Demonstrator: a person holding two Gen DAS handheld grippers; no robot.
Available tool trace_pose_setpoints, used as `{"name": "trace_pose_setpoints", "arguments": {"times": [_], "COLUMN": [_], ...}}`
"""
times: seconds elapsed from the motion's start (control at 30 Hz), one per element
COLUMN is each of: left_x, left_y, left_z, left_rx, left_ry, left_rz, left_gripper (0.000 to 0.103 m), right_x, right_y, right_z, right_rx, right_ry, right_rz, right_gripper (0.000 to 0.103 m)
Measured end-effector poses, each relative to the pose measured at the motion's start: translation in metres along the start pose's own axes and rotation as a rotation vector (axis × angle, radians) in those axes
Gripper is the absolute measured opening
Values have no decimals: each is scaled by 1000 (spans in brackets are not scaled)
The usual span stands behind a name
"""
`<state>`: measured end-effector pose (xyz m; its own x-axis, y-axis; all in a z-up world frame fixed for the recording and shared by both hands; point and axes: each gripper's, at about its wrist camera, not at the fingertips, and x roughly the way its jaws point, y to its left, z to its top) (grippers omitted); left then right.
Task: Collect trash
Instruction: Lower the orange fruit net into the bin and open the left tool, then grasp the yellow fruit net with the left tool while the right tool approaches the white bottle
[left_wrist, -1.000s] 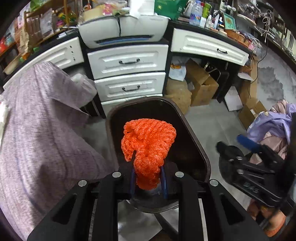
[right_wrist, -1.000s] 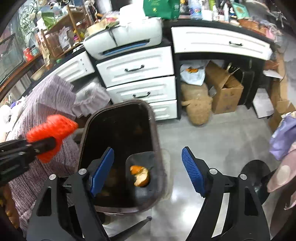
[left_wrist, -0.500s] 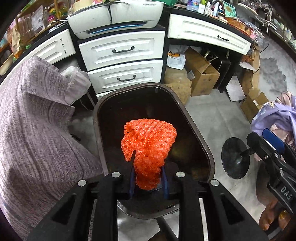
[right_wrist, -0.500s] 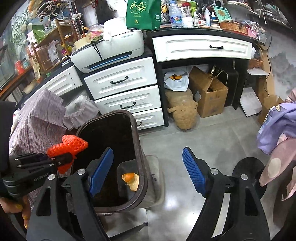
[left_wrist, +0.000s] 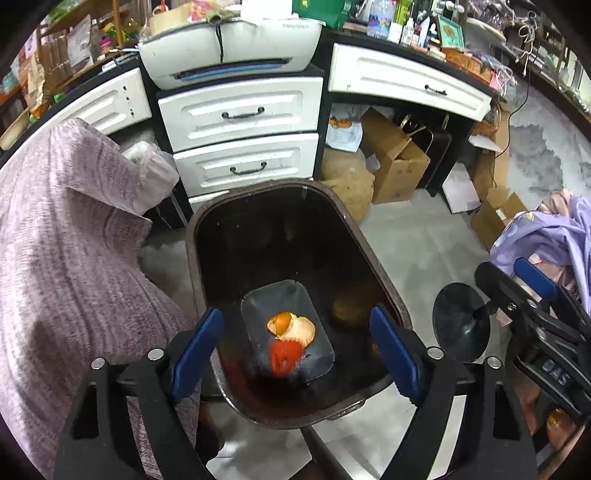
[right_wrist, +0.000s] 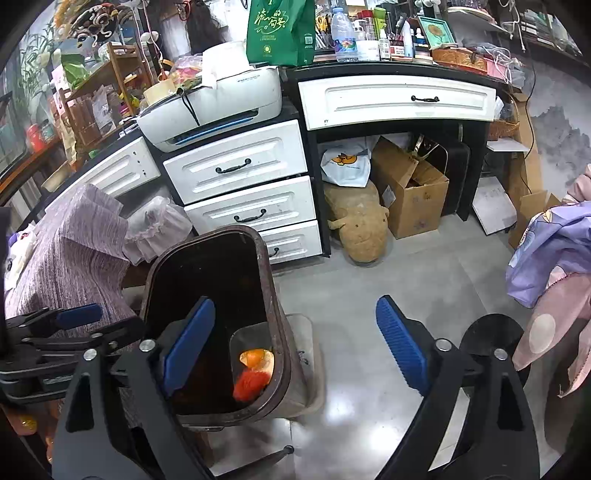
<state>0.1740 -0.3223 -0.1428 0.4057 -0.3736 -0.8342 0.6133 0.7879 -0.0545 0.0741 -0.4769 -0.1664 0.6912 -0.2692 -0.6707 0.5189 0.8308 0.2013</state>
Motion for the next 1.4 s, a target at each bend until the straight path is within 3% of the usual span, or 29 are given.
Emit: {"name": "trace_pose_setpoints", "arguments": {"times": [0.5, 0.73, 1.07, 1.4], "left_x": [-92, -127, -164, -211], "left_y": [34, 60, 116, 197], "left_z": [-19, -32, -66, -115], "left_rx": [-66, -98, -168, -305], "left_ry": [-163, -210, -239, -270], "left_rz": [41, 86, 206, 368], "left_gripper": [97, 97, 97, 97], "right_x": [-21, -39, -66, -91], "right_y": [15, 43, 111, 211], "right_z": [14, 23, 28, 27], "right_rx": [-7, -73, -218, -381], "right_ry": [-40, -83, -135, -128], "right_rz": [38, 83, 214, 420], "right_gripper": [93, 94, 95, 96]}}
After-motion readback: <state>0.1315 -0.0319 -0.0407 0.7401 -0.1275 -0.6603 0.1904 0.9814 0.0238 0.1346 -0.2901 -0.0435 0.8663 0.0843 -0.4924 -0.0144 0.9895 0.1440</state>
